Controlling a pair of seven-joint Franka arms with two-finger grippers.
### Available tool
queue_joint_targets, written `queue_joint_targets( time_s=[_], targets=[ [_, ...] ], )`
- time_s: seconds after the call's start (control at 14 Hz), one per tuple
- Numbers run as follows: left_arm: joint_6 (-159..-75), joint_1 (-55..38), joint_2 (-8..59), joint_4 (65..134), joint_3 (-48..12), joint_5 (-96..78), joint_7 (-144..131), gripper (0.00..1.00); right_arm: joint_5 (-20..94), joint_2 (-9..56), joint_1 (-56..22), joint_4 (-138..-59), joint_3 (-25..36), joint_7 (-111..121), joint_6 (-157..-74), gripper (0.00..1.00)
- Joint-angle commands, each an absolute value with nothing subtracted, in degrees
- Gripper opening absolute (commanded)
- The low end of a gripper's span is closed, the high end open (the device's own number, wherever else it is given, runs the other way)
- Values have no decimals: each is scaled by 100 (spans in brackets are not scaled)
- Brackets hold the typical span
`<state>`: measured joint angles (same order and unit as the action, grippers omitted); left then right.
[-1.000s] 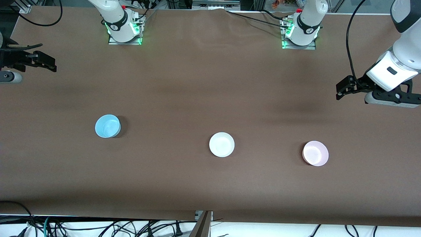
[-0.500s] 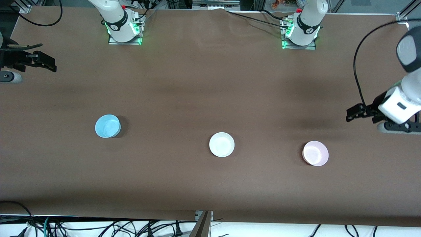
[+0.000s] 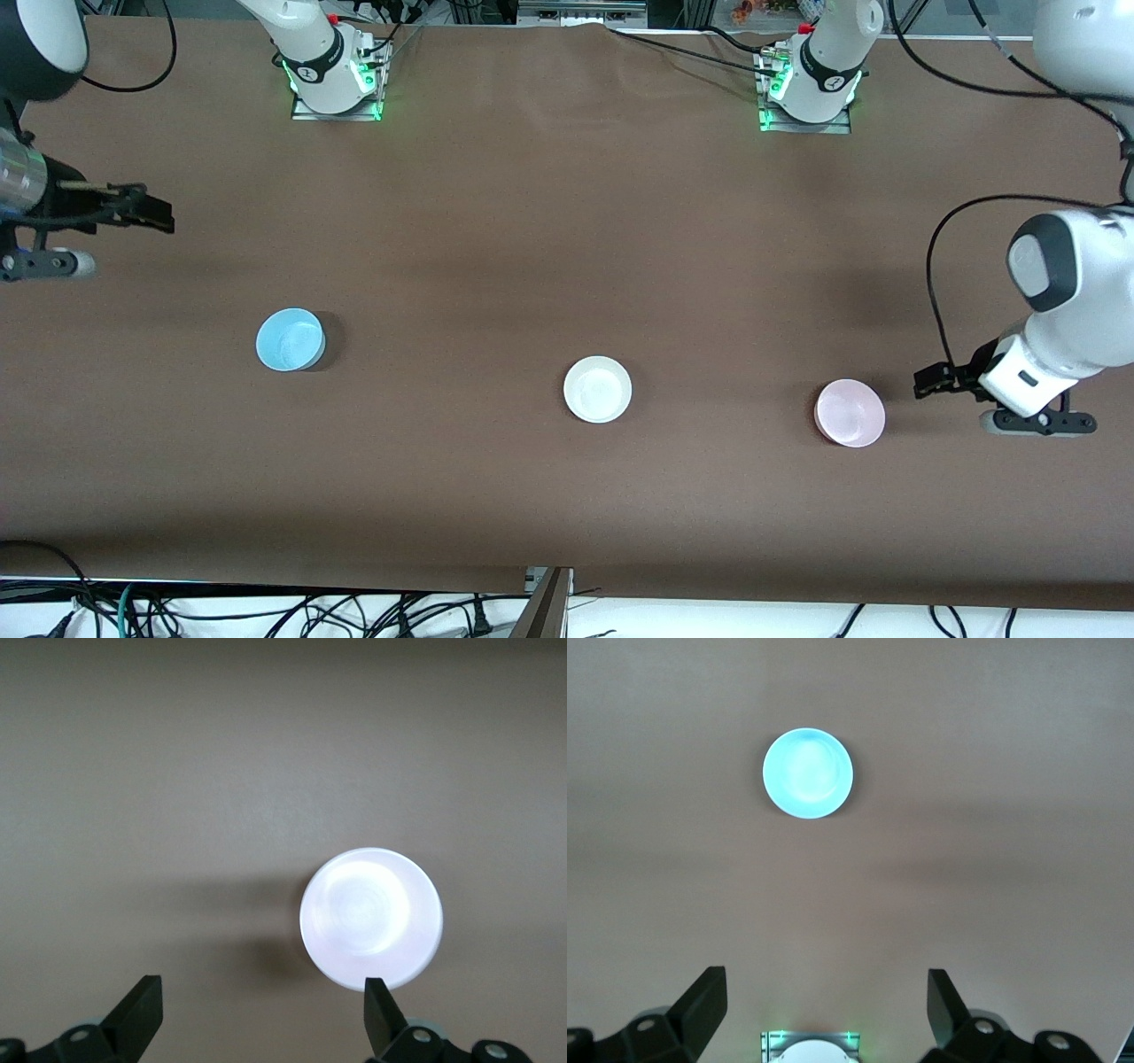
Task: Stack pink and blue bowls on white bowl
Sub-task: 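Reach the left gripper to the pink bowl while the right gripper reaches blue, then grasp the pink bowl rim with the left gripper while the right grasps blue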
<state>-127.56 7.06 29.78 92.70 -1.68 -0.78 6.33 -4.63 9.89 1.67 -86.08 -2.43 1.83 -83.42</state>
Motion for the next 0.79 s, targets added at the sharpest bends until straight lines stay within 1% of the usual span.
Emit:
queue_joint_targets(
  time_s=[0.0,0.29,0.57,0.71],
  targets=[
    [-13261,756,3462,9131,-202,-44,729,100,-360,1291,281,-8455,-272,114,-8350,100],
    [-13982,712,3937,9176,-202,-44,712,100,-361,1835,351,-8446,-255,202,-8525,100],
    [-14045,651,4025,9255,-220,-44,703,100,-334,2521,518,-8517,-255,237,-9236,100],
    [-14054,624,4025,9369,-211,-44,703,100,-290,2645,527,-8525,-255,316,-9369,100]
  ],
)
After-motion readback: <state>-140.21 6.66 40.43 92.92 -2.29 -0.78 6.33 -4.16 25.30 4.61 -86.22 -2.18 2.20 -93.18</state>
